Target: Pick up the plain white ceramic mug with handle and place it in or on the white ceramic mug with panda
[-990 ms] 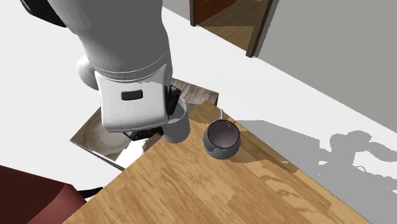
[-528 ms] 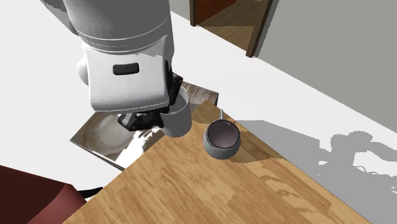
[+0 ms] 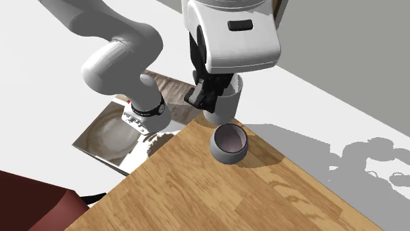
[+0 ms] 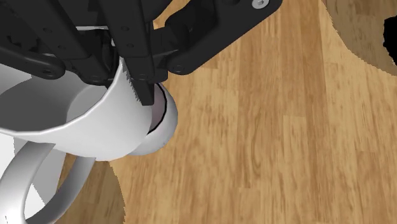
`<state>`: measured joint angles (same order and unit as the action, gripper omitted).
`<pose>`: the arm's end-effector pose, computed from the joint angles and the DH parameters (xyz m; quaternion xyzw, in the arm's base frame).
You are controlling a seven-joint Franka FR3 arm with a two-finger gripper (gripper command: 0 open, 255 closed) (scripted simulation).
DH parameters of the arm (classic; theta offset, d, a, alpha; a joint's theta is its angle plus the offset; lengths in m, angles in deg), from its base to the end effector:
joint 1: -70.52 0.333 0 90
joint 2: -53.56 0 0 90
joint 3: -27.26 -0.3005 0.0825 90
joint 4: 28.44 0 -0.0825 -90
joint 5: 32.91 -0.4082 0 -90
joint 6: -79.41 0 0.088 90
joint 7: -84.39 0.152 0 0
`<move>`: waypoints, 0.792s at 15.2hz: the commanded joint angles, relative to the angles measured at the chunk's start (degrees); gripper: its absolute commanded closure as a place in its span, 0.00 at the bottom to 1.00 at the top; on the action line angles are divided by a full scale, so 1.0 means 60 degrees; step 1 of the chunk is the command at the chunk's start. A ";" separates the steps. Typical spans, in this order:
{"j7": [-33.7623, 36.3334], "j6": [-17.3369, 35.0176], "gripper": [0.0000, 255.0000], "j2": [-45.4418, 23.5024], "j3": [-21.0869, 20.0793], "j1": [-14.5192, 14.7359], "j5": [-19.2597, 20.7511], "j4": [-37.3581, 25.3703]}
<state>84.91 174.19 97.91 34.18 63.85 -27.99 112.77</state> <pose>0.3349 -0.0944 0.4813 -0.9947 0.1006 0.0197 0.0014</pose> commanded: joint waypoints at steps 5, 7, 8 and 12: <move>0.0359 0.0503 1.00 -0.0384 -0.0281 0.0175 -0.0244 0.0131; 0.0362 0.0757 1.00 -0.0377 -0.0268 0.0169 -0.0231 0.0392; 0.0363 0.0885 1.00 -0.0376 -0.0261 0.0166 -0.0225 0.0521; 0.0367 0.1407 1.00 -0.0399 -0.0233 0.0155 -0.0199 0.1019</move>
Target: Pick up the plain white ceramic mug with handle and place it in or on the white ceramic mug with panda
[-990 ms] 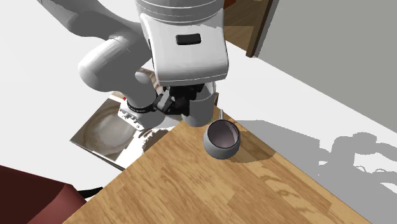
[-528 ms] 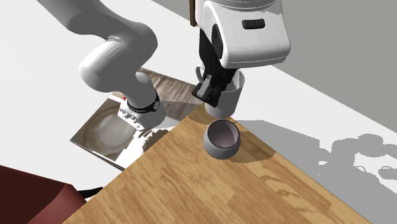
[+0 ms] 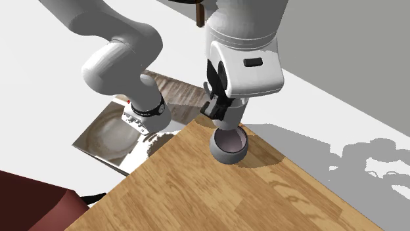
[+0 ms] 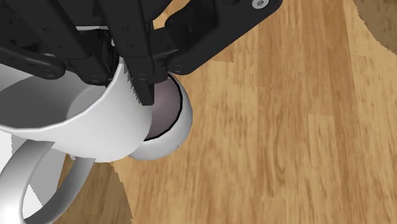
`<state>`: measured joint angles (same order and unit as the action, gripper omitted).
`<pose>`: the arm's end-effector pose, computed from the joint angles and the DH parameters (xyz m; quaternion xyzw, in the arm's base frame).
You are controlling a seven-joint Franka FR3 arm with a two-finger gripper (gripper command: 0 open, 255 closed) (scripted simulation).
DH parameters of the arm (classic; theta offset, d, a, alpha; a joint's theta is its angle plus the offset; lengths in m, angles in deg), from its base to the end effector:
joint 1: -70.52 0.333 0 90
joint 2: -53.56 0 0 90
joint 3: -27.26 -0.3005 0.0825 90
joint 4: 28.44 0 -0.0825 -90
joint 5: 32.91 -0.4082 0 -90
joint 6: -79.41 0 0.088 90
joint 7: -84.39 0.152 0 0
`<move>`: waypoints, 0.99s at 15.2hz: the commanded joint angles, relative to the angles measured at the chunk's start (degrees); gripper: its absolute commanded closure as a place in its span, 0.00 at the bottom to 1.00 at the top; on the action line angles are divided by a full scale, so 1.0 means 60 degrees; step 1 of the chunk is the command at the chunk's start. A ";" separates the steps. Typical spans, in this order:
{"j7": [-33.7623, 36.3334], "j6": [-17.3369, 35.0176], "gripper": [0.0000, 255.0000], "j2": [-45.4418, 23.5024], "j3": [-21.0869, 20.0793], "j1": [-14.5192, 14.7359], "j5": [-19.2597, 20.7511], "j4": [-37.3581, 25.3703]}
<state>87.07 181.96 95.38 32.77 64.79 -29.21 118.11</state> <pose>0.3515 -0.0759 0.4314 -0.9947 0.1008 0.0198 0.0019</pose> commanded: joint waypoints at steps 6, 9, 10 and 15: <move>0.0011 0.0929 1.00 -0.0091 0.0048 -0.0019 0.0045 0.0833; 0.0012 0.1085 1.00 -0.0123 0.0058 -0.0022 0.0053 0.0957; 0.0012 0.1085 1.00 -0.0123 0.0057 -0.0022 0.0053 0.0957; 0.0011 0.1085 1.00 -0.0123 0.0056 -0.0024 0.0052 0.0957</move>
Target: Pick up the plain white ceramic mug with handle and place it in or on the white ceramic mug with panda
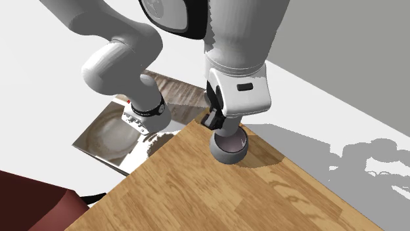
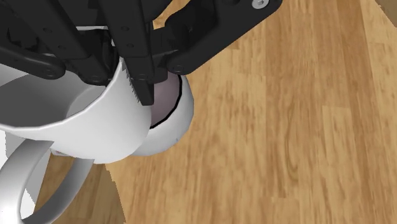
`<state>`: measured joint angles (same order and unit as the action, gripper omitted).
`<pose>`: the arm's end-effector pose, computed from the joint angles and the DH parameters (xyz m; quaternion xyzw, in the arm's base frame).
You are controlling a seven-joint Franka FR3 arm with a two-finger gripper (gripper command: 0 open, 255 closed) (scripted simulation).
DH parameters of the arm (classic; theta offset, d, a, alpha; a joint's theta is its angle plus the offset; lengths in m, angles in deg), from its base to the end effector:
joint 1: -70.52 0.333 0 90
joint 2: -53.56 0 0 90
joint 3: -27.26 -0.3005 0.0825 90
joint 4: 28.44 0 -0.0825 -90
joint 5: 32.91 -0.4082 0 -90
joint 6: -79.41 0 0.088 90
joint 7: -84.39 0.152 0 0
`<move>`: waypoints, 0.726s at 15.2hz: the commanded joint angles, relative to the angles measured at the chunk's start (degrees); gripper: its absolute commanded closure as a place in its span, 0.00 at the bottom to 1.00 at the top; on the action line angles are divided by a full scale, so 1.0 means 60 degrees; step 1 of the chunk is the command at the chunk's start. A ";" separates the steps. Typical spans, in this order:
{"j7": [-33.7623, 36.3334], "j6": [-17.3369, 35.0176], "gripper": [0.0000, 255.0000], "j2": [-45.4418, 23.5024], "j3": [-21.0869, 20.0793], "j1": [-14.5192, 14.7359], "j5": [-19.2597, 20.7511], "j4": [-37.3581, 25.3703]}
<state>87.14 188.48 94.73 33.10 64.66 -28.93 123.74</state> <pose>0.3502 -0.0753 0.3880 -0.9947 0.1008 0.0177 0.0021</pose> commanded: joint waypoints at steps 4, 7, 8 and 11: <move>0.0006 -0.0007 0.00 -0.0009 -0.0005 0.0002 0.0000 0.0019; -0.0004 -0.0344 0.00 0.0035 -0.0018 0.0006 -0.0013 -0.0275; -0.0006 -0.0678 0.00 0.0067 -0.0037 0.0014 -0.0031 -0.0577; -0.0012 -0.1258 0.00 0.0084 -0.0068 0.0029 -0.0061 -0.1140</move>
<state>87.06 181.77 95.36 32.76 64.79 -29.23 117.81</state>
